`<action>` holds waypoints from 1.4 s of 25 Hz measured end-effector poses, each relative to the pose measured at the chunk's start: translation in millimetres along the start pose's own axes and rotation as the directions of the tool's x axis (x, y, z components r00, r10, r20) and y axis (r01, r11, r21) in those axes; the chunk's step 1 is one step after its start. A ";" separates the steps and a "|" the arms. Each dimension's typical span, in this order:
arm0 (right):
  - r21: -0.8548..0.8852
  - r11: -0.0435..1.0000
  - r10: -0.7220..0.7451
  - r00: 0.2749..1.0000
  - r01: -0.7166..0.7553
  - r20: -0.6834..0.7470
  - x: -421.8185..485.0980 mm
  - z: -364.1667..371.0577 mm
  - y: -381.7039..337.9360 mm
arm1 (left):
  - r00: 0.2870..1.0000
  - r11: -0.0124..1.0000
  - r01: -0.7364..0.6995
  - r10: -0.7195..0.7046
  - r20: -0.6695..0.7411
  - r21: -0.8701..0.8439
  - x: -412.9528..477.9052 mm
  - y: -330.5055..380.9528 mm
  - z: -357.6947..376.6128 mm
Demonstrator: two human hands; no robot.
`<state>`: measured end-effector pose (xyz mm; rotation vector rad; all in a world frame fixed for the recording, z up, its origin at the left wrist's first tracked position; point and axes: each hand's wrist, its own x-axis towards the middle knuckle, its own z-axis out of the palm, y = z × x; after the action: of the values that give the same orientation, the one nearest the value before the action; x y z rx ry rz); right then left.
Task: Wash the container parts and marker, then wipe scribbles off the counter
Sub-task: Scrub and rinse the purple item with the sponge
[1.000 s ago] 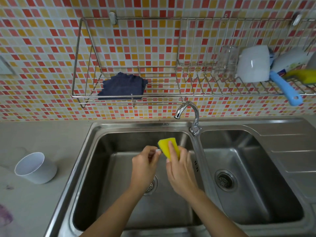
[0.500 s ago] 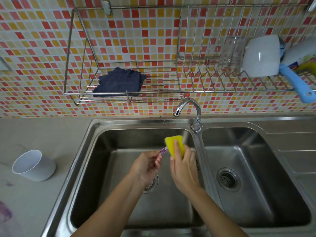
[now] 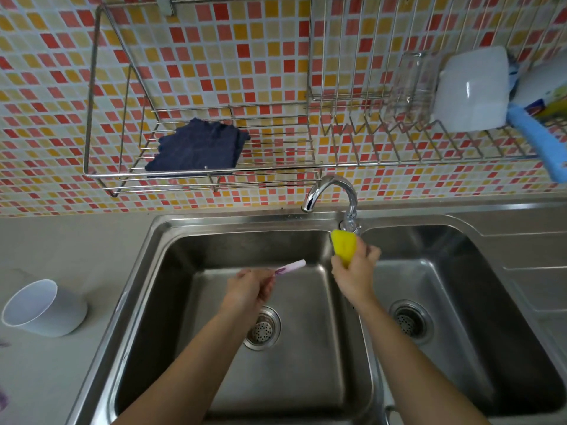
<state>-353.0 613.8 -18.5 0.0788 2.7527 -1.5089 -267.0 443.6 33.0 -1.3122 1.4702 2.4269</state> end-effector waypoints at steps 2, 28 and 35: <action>-0.047 0.999 0.005 0.995 -0.001 0.098 24.4 -3.9 2.6 | 0.990 0.980 -0.138 0.139 0.004 0.141 -2.1 3.8 -0.4; -0.369 0.796 -0.432 0.878 0.479 0.208 -7.7 23.2 -4.6 | 0.992 0.992 0.034 -0.048 0.118 0.119 27.0 19.3 49.9; -0.347 0.862 -0.339 0.929 0.369 0.148 -4.6 19.7 -6.8 | 0.993 0.931 -0.060 0.018 0.120 0.360 19.8 21.3 58.3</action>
<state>-349.1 593.4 -23.3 -0.5070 3.0444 -0.9708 -326.0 467.1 47.3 -1.0563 1.8141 2.0700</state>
